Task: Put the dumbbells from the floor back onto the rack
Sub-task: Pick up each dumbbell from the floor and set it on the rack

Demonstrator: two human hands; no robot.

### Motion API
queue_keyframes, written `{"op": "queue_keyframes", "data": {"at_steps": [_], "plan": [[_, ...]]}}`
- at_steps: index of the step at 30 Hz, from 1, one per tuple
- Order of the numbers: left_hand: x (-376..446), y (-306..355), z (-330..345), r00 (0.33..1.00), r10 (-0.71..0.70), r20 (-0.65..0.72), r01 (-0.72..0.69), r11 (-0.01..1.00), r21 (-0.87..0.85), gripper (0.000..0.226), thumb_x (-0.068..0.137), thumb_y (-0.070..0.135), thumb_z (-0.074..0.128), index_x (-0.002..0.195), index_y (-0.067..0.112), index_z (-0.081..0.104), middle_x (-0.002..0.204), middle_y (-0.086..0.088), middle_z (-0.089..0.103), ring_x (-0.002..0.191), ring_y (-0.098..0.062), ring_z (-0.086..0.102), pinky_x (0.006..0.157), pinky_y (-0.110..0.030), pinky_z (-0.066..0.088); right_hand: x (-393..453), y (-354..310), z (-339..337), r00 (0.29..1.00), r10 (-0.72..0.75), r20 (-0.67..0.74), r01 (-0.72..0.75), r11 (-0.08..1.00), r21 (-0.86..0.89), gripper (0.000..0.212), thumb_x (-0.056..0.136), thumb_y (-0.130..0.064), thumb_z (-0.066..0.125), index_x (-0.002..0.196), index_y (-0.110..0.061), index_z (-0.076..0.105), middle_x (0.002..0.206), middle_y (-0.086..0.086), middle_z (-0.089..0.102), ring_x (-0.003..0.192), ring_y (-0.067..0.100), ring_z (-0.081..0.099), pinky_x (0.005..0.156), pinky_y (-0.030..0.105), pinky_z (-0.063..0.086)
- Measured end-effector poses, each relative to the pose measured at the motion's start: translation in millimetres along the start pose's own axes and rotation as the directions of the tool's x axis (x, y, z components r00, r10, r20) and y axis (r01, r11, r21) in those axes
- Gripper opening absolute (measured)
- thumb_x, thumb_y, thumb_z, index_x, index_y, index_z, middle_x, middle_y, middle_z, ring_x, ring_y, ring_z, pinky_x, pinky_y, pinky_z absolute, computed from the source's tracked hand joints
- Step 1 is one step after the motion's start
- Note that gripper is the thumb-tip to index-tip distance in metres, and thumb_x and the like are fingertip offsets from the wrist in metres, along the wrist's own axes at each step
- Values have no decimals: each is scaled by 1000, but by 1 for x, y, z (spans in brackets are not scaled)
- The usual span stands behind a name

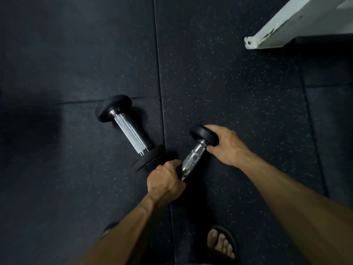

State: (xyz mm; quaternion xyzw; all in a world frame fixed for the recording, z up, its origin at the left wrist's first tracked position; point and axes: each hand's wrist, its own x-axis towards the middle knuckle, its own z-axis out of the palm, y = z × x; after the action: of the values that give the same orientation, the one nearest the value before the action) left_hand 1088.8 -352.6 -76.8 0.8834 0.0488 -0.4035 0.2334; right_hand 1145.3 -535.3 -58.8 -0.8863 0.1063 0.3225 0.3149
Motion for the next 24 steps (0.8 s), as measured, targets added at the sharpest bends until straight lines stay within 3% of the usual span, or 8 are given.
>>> {"op": "queue_keyframes", "data": {"at_steps": [2, 9, 16, 24], "plan": [[-11, 5, -2, 1000, -15, 19, 17, 998, -55, 51, 71, 27, 71, 119, 40, 59, 105, 4, 70, 102, -23, 64, 83, -32, 51, -9, -5, -10, 1000, -26, 13, 26, 999, -21, 51, 83, -1, 67, 125, -29, 59, 105, -5, 66, 97, 15, 64, 88, 33, 54], [-68, 34, -57, 998, 9, 66, -2, 994, -109, 66, 62, 34, 78, 122, 48, 57, 111, 6, 67, 104, -18, 61, 86, -33, 51, -66, -52, -75, 998, -69, -10, 68, 996, -64, 40, 79, -4, 70, 113, -26, 65, 94, -2, 66, 87, 17, 64, 81, 39, 56], [-154, 85, -167, 994, 79, -76, -85, 992, -91, 47, 71, 24, 71, 112, 45, 62, 99, 7, 71, 99, -20, 64, 86, -34, 53, -138, -148, -174, 981, -164, -100, 155, 983, -98, 32, 77, -7, 68, 103, -26, 66, 85, -1, 68, 82, 21, 65, 76, 39, 55], [-263, 164, -318, 958, 160, -236, -188, 977, -101, 43, 66, 26, 72, 103, 45, 64, 74, 13, 66, 87, -16, 64, 82, -34, 52, -227, -276, -316, 926, -328, -185, 292, 936, -198, 30, 74, -8, 65, 98, -26, 64, 79, -6, 67, 80, 22, 65, 79, 43, 53]]}}
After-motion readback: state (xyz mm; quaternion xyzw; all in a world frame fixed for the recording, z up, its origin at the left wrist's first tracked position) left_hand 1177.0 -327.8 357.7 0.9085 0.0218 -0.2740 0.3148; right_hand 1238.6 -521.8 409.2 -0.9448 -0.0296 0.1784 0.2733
